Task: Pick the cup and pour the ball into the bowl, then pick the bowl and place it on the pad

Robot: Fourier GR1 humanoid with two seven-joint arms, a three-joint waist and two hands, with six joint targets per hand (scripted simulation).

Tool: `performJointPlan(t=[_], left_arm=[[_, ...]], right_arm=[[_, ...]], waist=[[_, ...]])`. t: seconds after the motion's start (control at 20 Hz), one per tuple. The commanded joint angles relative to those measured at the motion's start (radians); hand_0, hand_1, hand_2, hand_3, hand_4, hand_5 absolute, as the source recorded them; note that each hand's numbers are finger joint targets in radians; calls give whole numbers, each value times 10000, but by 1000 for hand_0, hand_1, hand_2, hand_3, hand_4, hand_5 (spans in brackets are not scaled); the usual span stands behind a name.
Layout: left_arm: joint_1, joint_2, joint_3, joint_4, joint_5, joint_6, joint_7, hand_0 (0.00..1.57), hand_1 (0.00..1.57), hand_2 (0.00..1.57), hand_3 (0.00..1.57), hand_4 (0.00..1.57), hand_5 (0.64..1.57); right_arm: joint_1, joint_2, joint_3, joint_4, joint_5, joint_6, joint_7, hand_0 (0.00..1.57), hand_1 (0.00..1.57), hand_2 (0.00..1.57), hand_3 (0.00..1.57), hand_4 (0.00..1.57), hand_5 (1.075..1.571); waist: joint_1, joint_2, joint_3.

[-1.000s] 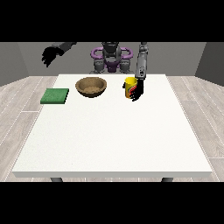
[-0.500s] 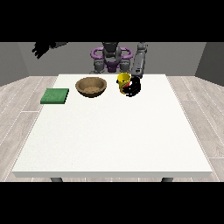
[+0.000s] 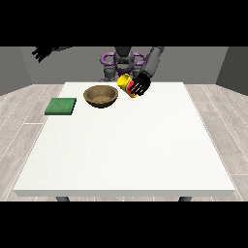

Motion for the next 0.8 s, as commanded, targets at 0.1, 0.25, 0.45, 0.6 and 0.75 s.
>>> performJointPlan(t=[0.1,0.25,0.45,0.6,0.75], left_arm=[[-1371,-273,-2031,1540,-3129,305,3405,1359,1359,1571,1571,1466,1531],[-1779,-705,-2568,1487,-3785,-287,4385,1359,1359,1571,1571,1466,1531],[-2455,-723,-3593,832,-4247,-993,6277,1365,1365,1571,1571,1470,1529],[-2836,-728,-3924,1206,-5137,-1439,7054,1327,1327,1571,1571,1407,1554],[-4081,-731,-4406,1654,-6104,-2356,7787,1456,1456,1571,1571,1260,1557]], right_arm=[[243,-34,-8,996,115,317,-159,0,0,0,97,677,1559],[539,-153,-375,1870,162,713,-967,0,0,0,0,688,1560],[-591,-578,-412,2451,-205,969,-509,0,0,0,0,693,1558],[-326,-432,-262,2273,116,810,-705,0,0,0,154,699,1559],[-197,-4,-35,2488,403,789,-1243,0,0,0,177,694,1556]], waist=[[41,-817,-1],[621,-844,-37],[191,-571,-50],[97,-702,-57],[92,-595,-41]])
